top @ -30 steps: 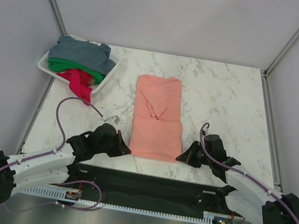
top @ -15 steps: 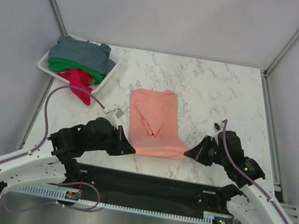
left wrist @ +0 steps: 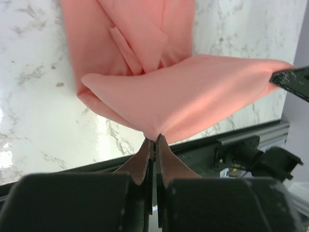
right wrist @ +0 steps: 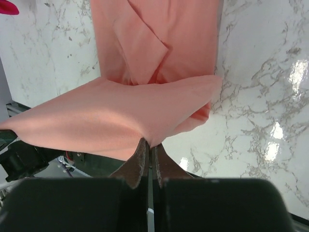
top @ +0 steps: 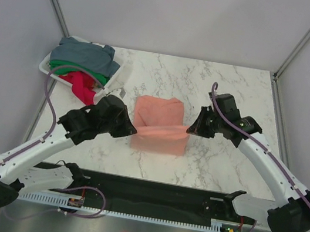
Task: Fold and stack the t-shirts
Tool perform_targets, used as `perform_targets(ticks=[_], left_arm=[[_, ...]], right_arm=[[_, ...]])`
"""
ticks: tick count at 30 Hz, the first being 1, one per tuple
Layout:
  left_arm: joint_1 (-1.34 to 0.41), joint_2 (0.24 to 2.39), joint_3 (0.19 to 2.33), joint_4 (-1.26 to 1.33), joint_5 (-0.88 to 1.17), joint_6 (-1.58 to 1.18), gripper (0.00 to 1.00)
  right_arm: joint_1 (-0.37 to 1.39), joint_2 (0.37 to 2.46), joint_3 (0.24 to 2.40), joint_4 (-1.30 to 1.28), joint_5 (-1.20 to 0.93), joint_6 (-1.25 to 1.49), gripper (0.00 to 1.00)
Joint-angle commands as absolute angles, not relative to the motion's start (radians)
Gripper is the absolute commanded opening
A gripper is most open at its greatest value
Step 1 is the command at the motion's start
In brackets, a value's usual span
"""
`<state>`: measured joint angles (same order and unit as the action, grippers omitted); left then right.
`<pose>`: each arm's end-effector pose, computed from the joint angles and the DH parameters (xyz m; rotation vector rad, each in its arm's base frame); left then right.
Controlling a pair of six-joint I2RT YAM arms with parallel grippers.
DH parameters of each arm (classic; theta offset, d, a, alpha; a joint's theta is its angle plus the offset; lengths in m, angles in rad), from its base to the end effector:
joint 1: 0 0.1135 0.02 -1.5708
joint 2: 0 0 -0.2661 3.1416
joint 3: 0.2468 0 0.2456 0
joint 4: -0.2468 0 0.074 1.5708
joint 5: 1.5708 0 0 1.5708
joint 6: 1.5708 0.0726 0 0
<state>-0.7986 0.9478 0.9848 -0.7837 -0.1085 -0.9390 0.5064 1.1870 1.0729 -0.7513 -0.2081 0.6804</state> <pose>0.1506 -0.1434 0.2991 -0.2283 2.4233 -0.7268 0.2182 0.1382 0.2823 0.1248 2.5663 0.7507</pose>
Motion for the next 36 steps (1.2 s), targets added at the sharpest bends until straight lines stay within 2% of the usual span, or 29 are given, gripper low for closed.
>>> perform_targets(ticks=[1, 8, 15, 19, 20, 21, 22, 23, 24, 25, 27, 29, 32, 36], left_arm=[[-0.694, 0.994, 1.051, -0.785, -0.071, -0.815, 0.02], [-0.526, 1.13, 1.133, -0.739, 0.047, -0.697, 0.02], [-0.384, 1.373, 1.239, -0.657, 0.135, -0.626, 0.02], [-0.282, 1.642, 1.397, -0.614, 0.199, -0.585, 0.02], [-0.264, 1.784, 1.451, -0.614, 0.205, -0.562, 0.02], [-0.256, 1.852, 1.577, -0.614, 0.219, -0.54, 0.02], [-0.236, 1.92, 1.647, -0.617, 0.236, -0.511, 0.1], [-0.227, 2.066, 1.726, -0.639, 0.27, -0.509, 0.18], [-0.218, 2.127, 1.897, -0.711, 0.306, -0.505, 0.25], [-0.212, 2.182, 1.975, -0.747, 0.319, -0.5, 0.46], [-0.213, 2.25, 2.136, -0.817, 0.342, -0.48, 0.62], [-0.215, 2.234, 2.166, -0.822, 0.371, -0.471, 0.69], [-0.222, 2.136, 2.128, -0.824, 0.373, -0.453, 0.71], [-0.224, 1.953, 1.935, -0.813, 0.315, -0.431, 0.7]], right_arm=[[0.496, 1.283, 1.172, -0.739, -0.179, 0.606, 0.0], [0.427, 1.46, 1.284, -0.716, -0.227, 0.545, 0.0], [0.361, 1.701, 1.446, -0.695, -0.297, 0.502, 0.0], [0.325, 1.918, 1.663, -0.686, -0.324, 0.489, 0.0], [0.31, 2.034, 1.722, -0.695, -0.337, 0.483, 0.0], [0.298, 2.098, 1.786, -0.715, -0.348, 0.482, 0.01], [0.292, 2.212, 1.925, -0.742, -0.357, 0.476, 0.19], [0.279, 2.265, 1.998, -0.765, -0.357, 0.463, 0.44], [0.273, 2.313, 2.07, -0.788, -0.38, 0.456, 0.69], [0.272, 2.369, 2.17, -0.813, -0.388, 0.443, 0.98], [0.256, 2.379, 2.206, -0.839, -0.362, 0.431, 0.98], [0.252, 2.303, 2.122, -0.812, -0.341, 0.417, 0.98], [0.249, 2.146, 1.869, -0.674, -0.321, 0.413, 0.98], [0.247, 2.007, 1.616, -0.574, -0.333, 0.419, 0.98]])
